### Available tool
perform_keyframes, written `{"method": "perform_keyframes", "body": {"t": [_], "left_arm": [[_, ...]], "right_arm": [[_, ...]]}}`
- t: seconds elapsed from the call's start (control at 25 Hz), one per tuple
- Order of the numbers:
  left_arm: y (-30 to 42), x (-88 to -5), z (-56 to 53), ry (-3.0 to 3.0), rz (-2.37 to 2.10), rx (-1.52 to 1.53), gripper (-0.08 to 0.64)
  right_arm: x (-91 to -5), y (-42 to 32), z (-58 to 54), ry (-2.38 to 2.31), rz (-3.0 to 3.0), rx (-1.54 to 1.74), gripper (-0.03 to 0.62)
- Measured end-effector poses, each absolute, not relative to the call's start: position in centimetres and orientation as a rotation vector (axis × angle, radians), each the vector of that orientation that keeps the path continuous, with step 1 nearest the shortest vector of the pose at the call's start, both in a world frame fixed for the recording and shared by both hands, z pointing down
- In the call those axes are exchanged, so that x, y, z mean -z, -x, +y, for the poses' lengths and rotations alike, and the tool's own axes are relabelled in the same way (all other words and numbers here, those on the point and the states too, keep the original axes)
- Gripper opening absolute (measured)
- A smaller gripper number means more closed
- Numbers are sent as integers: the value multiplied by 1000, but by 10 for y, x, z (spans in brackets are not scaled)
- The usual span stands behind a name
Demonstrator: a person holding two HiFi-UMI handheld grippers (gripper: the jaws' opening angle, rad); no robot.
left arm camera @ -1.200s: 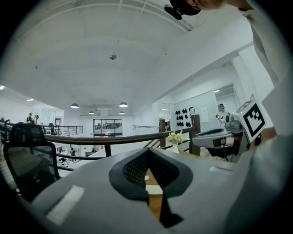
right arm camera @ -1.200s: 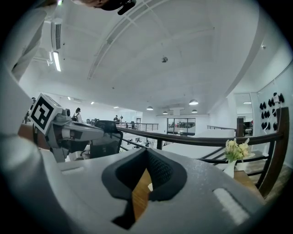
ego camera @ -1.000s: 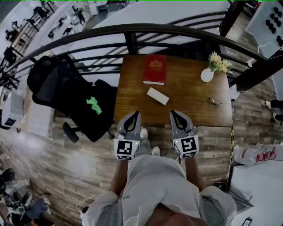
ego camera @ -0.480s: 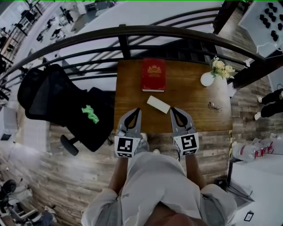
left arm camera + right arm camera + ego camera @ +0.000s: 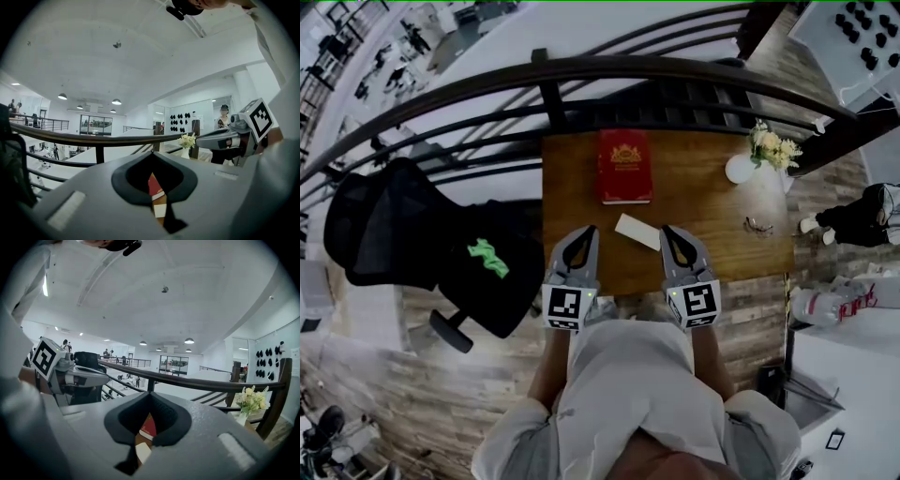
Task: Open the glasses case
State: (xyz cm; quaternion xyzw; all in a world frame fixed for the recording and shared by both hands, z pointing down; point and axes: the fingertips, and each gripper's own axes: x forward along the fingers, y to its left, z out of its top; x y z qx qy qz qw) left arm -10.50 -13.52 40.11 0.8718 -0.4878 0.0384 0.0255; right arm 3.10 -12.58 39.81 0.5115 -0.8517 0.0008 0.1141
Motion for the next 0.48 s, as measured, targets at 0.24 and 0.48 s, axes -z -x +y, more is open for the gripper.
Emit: {"method": "perform_keyframes", "body": {"t": [0.24, 0.48], "left_arm": [[103, -432, -159, -2678, -1434, -140, 20], [92, -462, -181, -2651, -1375, -178, 20]], "right_arm": [[-419, -29, -142, -1513, -2437, -50, 3], [-438, -40, -158, -1514, -2389, -99, 3]]}}
